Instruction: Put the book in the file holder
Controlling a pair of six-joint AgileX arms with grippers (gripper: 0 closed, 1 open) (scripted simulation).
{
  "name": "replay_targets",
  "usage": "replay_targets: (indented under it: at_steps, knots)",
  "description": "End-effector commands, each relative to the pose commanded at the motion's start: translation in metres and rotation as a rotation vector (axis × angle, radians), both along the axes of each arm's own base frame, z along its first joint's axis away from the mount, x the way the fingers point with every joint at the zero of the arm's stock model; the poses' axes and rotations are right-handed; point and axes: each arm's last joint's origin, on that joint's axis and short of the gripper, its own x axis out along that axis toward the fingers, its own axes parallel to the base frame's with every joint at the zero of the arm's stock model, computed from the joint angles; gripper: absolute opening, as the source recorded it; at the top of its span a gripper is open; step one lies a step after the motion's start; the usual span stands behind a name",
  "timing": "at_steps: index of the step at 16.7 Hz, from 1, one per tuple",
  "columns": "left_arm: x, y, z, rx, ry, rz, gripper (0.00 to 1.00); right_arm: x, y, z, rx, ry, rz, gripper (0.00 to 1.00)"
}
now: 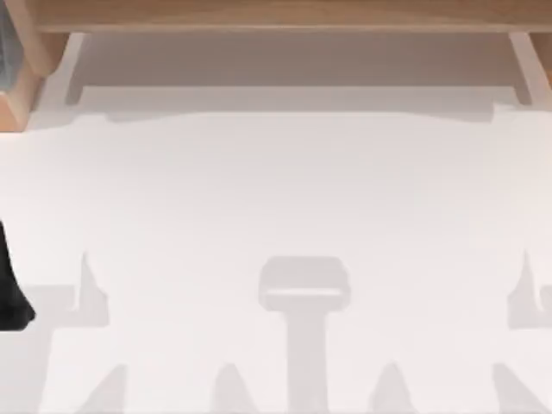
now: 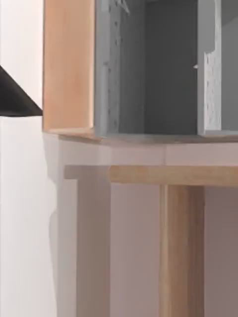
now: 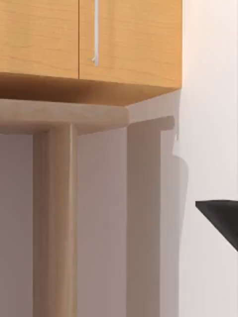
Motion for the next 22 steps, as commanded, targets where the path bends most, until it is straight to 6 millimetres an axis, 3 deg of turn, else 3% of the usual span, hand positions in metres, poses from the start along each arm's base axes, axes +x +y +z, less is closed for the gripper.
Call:
replay_targets:
  at_steps: [3, 5, 8, 11, 14, 17, 19, 22]
  knots:
    - [0.0, 0.0, 0.003, 0.0, 0.001, 0.0, 1.0, 0.0, 0.0, 0.0, 0.0, 0.0, 0.0, 1.0]
    - [0.0, -0.001, 0.016, -0.001, 0.004, -0.001, 1.0, 0.0, 0.0, 0.0, 0.0, 0.0, 0.0, 1.0]
    - [0.006, -0.005, 0.056, -0.005, 0.011, -0.003, 1.0, 0.0, 0.0, 0.0, 0.0, 0.0, 0.0, 1.0]
    - [0.026, -0.012, 0.117, -0.007, 0.02, -0.006, 1.0, 0.0, 0.0, 0.0, 0.0, 0.0, 0.0, 1.0]
    - [0.069, -0.026, 0.184, -0.008, 0.024, -0.007, 1.0, 0.0, 0.0, 0.0, 0.0, 0.0, 0.0, 1.0]
    - [0.129, -0.051, 0.24, -0.011, 0.015, -0.01, 1.0, 0.0, 0.0, 0.0, 0.0, 0.0, 0.0, 1.0]
    - [0.172, -0.074, 0.265, -0.013, 0.006, -0.011, 1.0, 0.0, 0.0, 0.0, 0.0, 0.0, 0.0, 1.0]
    - [0.232, -0.114, 0.28, -0.012, 0.002, -0.013, 1.0, 0.0, 0.0, 0.0, 0.0, 0.0, 0.0, 1.0]
